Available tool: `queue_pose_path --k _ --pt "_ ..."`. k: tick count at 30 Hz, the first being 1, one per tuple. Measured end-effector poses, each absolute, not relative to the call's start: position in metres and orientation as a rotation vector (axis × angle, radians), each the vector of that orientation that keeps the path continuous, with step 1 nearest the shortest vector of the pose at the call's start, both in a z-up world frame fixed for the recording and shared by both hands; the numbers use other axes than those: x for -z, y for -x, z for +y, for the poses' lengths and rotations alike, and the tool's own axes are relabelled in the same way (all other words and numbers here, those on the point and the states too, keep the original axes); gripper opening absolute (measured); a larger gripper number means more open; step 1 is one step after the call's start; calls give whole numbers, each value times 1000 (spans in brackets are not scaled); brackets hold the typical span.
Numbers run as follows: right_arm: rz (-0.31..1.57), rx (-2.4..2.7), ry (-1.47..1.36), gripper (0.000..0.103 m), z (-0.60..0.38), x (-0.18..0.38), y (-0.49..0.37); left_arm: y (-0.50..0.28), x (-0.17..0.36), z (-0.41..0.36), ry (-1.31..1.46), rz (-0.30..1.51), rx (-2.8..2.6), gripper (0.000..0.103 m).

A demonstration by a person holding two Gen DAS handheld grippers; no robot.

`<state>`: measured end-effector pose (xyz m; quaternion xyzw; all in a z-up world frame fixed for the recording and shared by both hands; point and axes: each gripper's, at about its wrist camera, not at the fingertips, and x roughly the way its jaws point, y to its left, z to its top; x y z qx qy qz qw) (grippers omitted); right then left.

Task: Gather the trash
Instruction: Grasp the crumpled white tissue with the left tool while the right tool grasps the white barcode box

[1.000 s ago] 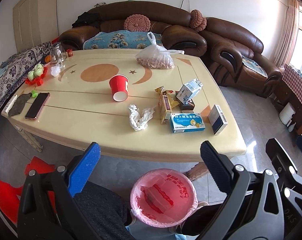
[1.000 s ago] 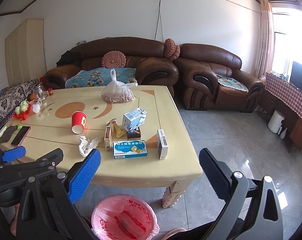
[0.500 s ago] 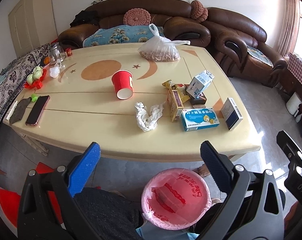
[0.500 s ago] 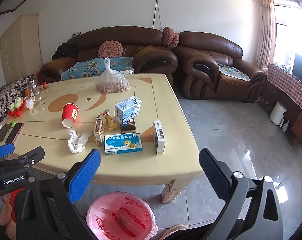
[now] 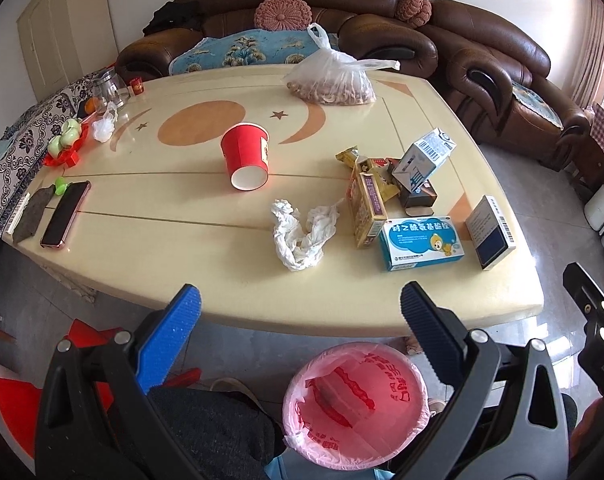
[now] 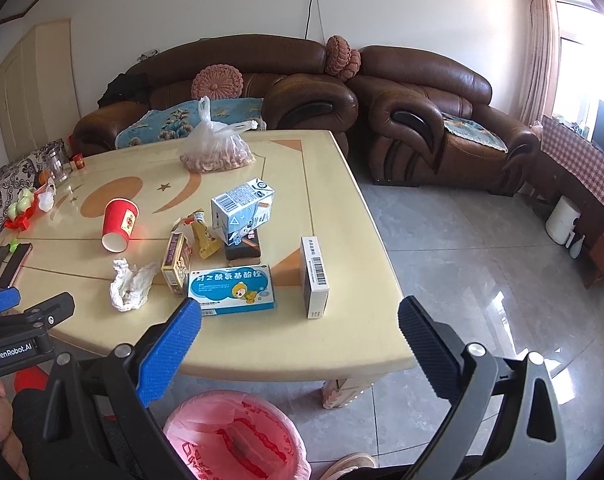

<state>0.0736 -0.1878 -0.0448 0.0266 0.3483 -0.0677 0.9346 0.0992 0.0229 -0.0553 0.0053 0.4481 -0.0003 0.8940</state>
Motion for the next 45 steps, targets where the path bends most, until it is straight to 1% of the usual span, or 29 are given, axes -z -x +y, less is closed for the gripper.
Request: queue_pose_path --k 14,27,40,42,45 --pt "781 130 -75 96 -199 77 -127 -149 86 22 -19 1009 -38 98" --pt "830 106 -76 96 -216 120 -174 -200 142 27 -6 1136 -67 98" --pt "835 97 -89 96 -228 146 -203 -230 169 29 -7 1177 -75 98" --pt "838 99 -78 92 -229 150 -206 -233 173 28 -10 1184 -67 98" --pt "854 88 -76 83 -229 158 -210 -239 179 27 -14 1198 -51 98"
